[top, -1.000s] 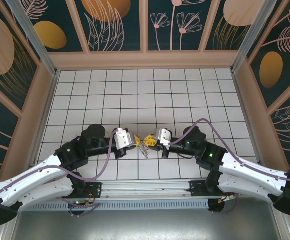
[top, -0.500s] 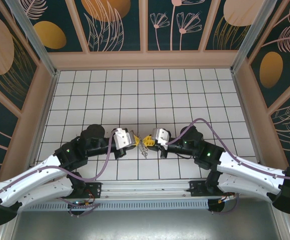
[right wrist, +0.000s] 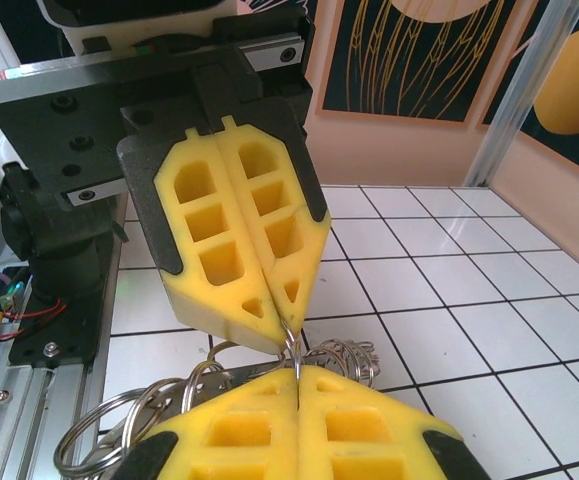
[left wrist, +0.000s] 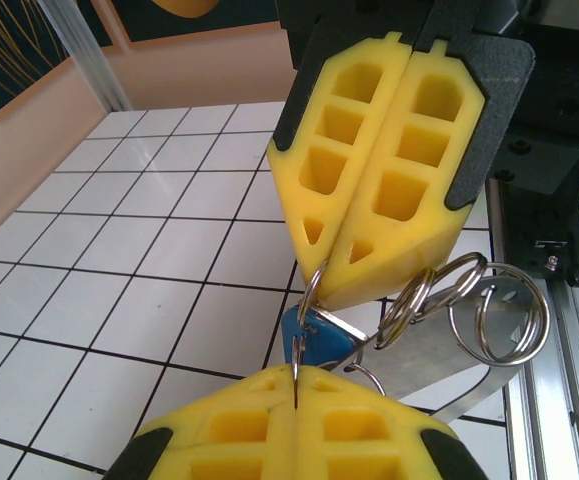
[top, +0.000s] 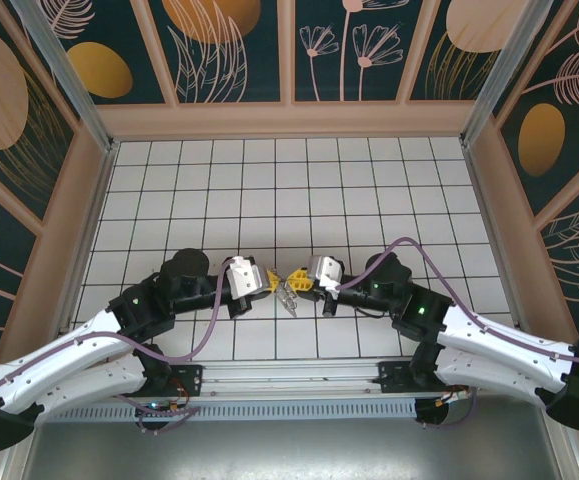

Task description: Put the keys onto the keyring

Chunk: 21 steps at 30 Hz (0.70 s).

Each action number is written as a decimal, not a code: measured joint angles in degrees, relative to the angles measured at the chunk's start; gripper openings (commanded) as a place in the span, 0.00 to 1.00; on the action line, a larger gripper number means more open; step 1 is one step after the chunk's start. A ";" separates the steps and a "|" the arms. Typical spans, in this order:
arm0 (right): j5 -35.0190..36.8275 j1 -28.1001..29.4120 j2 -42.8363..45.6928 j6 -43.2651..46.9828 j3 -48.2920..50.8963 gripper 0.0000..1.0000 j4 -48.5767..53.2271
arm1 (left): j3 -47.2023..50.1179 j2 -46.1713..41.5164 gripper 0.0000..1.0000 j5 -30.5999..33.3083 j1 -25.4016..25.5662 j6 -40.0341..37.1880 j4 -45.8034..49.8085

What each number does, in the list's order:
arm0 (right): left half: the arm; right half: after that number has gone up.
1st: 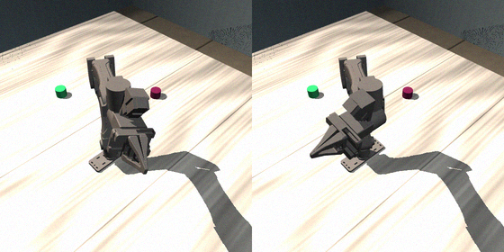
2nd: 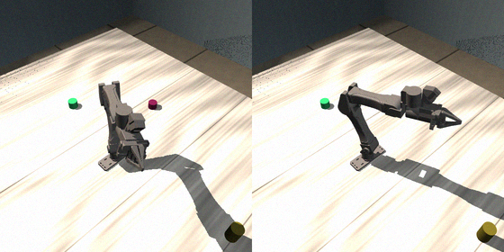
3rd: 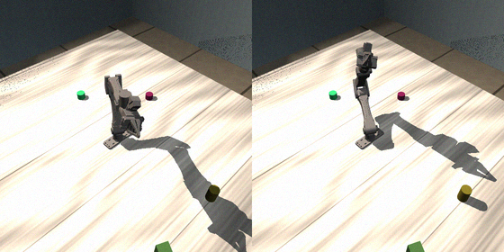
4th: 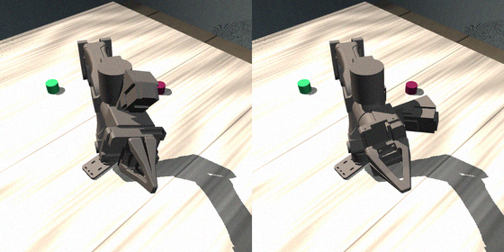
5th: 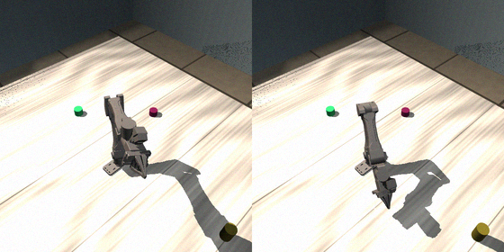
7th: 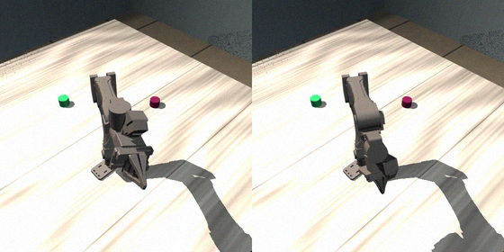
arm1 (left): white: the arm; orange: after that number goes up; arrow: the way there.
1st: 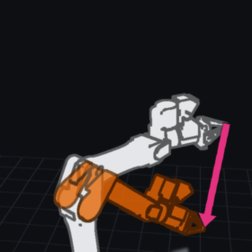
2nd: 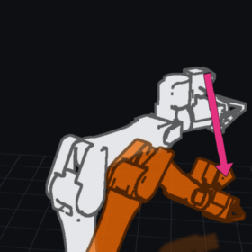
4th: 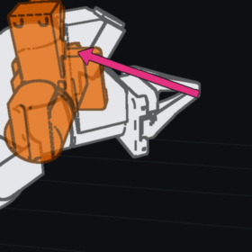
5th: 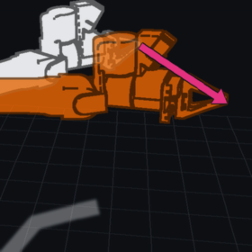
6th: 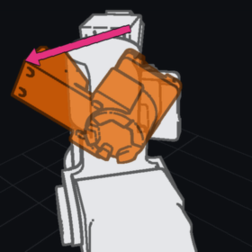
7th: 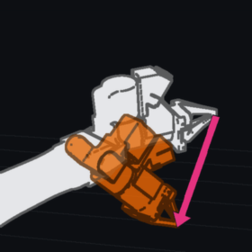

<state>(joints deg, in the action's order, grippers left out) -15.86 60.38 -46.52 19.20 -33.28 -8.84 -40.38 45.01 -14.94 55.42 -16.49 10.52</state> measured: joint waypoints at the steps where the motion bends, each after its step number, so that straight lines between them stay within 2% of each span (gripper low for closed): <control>1: 0.09 0.00 -0.11 0.00 0.00 0.00 0.00 | 0.00 -0.02 0.00 0.00 0.00 0.00 0.02; 21: 0.81 -0.02 -0.61 0.02 0.00 0.00 -0.39 | -0.04 -0.02 0.00 0.00 0.00 0.00 0.13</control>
<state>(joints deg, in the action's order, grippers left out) -15.05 60.36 -47.13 19.22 -33.28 -9.23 -40.42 44.99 -14.94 55.42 -16.49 10.66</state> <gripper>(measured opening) 0.049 0.044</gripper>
